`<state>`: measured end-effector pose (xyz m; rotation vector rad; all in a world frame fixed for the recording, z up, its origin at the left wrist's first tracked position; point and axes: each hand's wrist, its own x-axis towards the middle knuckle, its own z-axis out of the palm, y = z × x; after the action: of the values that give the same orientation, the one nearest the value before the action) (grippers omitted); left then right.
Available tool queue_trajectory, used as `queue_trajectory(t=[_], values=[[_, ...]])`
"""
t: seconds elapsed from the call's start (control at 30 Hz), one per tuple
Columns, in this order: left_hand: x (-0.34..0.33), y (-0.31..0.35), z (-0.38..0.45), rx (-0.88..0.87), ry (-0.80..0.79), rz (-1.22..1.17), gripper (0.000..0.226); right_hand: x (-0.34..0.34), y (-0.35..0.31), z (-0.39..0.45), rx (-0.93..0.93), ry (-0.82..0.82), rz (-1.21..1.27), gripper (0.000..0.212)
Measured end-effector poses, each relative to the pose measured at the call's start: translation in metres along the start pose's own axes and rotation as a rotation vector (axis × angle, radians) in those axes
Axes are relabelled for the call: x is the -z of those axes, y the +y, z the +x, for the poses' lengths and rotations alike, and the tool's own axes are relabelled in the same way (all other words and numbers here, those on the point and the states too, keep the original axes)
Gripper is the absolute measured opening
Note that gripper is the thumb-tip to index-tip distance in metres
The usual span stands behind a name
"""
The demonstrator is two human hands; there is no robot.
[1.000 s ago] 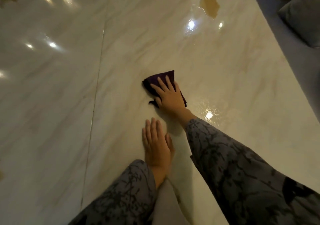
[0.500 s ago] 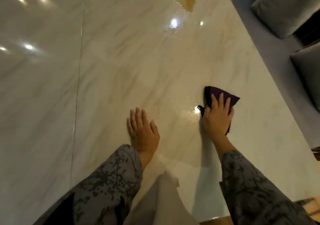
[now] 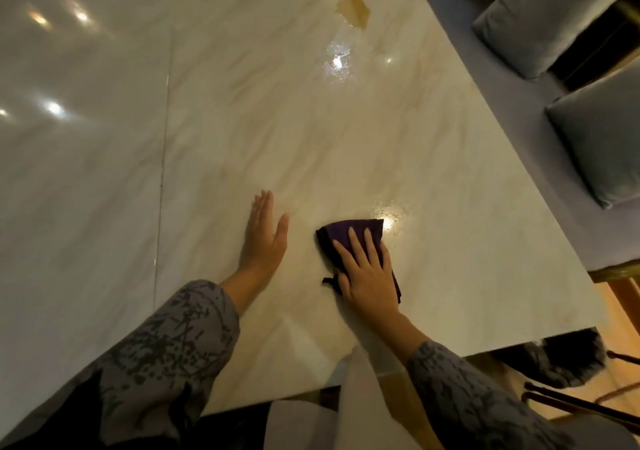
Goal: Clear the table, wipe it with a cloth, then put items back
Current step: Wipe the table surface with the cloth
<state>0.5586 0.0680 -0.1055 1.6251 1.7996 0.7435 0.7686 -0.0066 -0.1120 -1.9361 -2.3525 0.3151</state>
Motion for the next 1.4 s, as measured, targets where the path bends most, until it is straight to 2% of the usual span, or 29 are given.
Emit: queue_trajectory(t=[0.07, 0.13, 0.23, 0.37, 0.47, 0.57, 0.83, 1.0, 1.2, 1.3, 1.4], values=[[0.016, -0.014, -0.007, -0.006, 0.052, 0.003, 0.058, -0.001, -0.001, -0.001, -0.019, 0.016, -0.001, 0.060], [0.036, -0.036, -0.006, -0.042, 0.110, 0.058, 0.057, -0.002, -0.008, 0.007, -0.120, 0.022, -0.011, 0.061], [0.075, -0.083, 0.006, -0.074, 0.140, 0.194, 0.061, -0.005, -0.025, 0.033, -0.348, 0.045, 0.019, 0.062], [0.135, -0.149, 0.020, -0.122, 0.071, 0.415, 0.068, -0.004, -0.058, 0.084, -0.672, 0.039, 0.058, 0.062], [0.152, -0.170, 0.018, -0.242, 0.036, 0.406, 0.064, -0.004, -0.087, 0.131, -0.860, 0.077, 0.109, 0.064], [0.151, -0.168, 0.019, -0.258, 0.067, 0.338, 0.057, -0.005, -0.111, 0.179, -0.908, 0.085, 0.133, 0.064], [0.151, -0.162, 0.019, -0.260, 0.039, 0.327, 0.053, -0.015, -0.185, 0.269, -0.591, 0.001, 0.061, 0.064], [0.153, -0.158, 0.018, -0.234, 0.056, 0.248, 0.052, -0.020, -0.231, 0.274, -0.108, -0.104, -0.011, 0.062], [0.158, -0.159, 0.016, -0.160, 0.258, 0.164, 0.042, -0.033, -0.242, 0.225, 0.359, -0.137, -0.026, 0.057], [0.162, -0.166, 0.015, -0.044, 0.272, 0.161, 0.040, -0.032, -0.233, 0.193, 0.442, -0.151, -0.034, 0.059], [0.164, -0.172, 0.013, -0.044, 0.208, 0.206, 0.038, -0.028, -0.210, 0.164, 0.371, -0.138, -0.006, 0.062]])
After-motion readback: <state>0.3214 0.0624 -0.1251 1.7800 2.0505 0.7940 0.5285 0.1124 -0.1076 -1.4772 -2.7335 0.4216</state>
